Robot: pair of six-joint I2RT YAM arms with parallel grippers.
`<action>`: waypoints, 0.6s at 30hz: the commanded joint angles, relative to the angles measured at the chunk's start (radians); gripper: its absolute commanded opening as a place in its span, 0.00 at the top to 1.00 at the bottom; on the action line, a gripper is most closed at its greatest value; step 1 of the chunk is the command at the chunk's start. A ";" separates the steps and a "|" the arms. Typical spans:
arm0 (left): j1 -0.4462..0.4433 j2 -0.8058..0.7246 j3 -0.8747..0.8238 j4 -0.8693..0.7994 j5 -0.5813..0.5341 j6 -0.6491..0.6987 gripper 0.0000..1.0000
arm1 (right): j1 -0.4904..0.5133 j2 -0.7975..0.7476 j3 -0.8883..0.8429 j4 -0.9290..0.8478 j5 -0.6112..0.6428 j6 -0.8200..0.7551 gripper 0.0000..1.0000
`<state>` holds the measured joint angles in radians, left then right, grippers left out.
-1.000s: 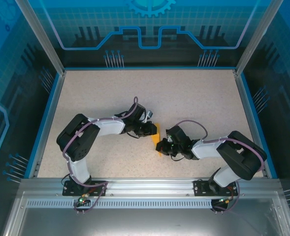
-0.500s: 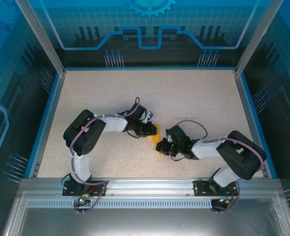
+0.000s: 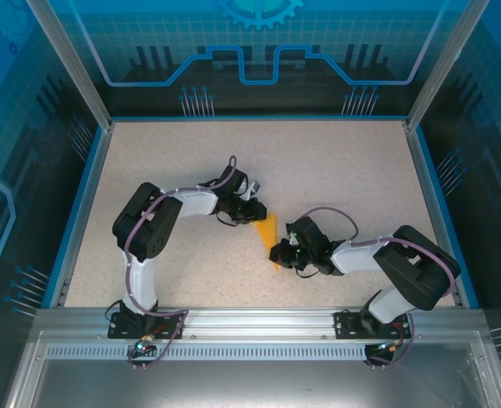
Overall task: Fold a paper plane with a square sheet of paper (pick it up from the middle)
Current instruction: Fold the wing for the fifth time at the center of the table.
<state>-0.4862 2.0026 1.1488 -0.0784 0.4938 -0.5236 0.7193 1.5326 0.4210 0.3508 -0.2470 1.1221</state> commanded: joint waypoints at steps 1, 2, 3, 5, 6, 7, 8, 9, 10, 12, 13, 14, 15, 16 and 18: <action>0.028 0.034 0.025 -0.037 -0.021 0.048 0.77 | -0.008 0.051 -0.051 -0.217 0.003 -0.029 0.98; 0.035 0.037 0.023 -0.035 -0.017 0.048 0.77 | -0.008 0.048 -0.053 -0.215 0.001 -0.033 0.98; 0.040 0.040 0.024 -0.035 -0.014 0.048 0.77 | -0.008 0.048 -0.054 -0.211 -0.001 -0.034 0.98; 0.051 0.041 0.024 -0.034 -0.008 0.049 0.77 | -0.008 0.047 -0.054 -0.206 -0.006 -0.039 0.98; 0.055 0.041 0.027 -0.036 -0.006 0.052 0.77 | -0.009 0.047 -0.054 -0.203 -0.008 -0.042 0.98; 0.060 0.041 0.031 -0.039 -0.006 0.055 0.77 | -0.008 0.046 -0.053 -0.201 -0.010 -0.044 0.98; 0.066 0.040 0.036 -0.044 -0.006 0.060 0.77 | -0.008 0.048 -0.051 -0.199 -0.013 -0.046 0.98; 0.071 0.040 0.041 -0.048 -0.007 0.063 0.76 | -0.008 0.048 -0.050 -0.197 -0.015 -0.049 0.98; 0.077 0.042 0.048 -0.051 -0.007 0.065 0.76 | -0.008 0.049 -0.048 -0.197 -0.016 -0.051 0.98; 0.090 0.045 0.063 -0.060 -0.006 0.070 0.76 | -0.008 0.049 -0.045 -0.196 -0.019 -0.053 0.98; 0.097 0.047 0.071 -0.063 -0.009 0.074 0.76 | -0.009 0.047 -0.044 -0.197 -0.019 -0.054 0.97; 0.104 0.045 0.078 -0.067 -0.009 0.072 0.76 | -0.010 0.049 -0.042 -0.197 -0.018 -0.054 0.97; 0.111 0.043 0.084 -0.072 -0.007 0.071 0.76 | -0.009 0.048 -0.041 -0.196 -0.018 -0.056 0.97; 0.116 0.036 0.091 -0.078 -0.003 0.067 0.76 | -0.008 0.050 -0.037 -0.195 -0.019 -0.057 0.97; 0.123 0.012 0.100 -0.089 0.000 0.067 0.75 | -0.009 0.054 -0.027 -0.194 -0.021 -0.056 0.97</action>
<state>-0.3767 2.0342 1.2156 -0.1265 0.5007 -0.4866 0.7124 1.5368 0.4232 0.3515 -0.2699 1.0897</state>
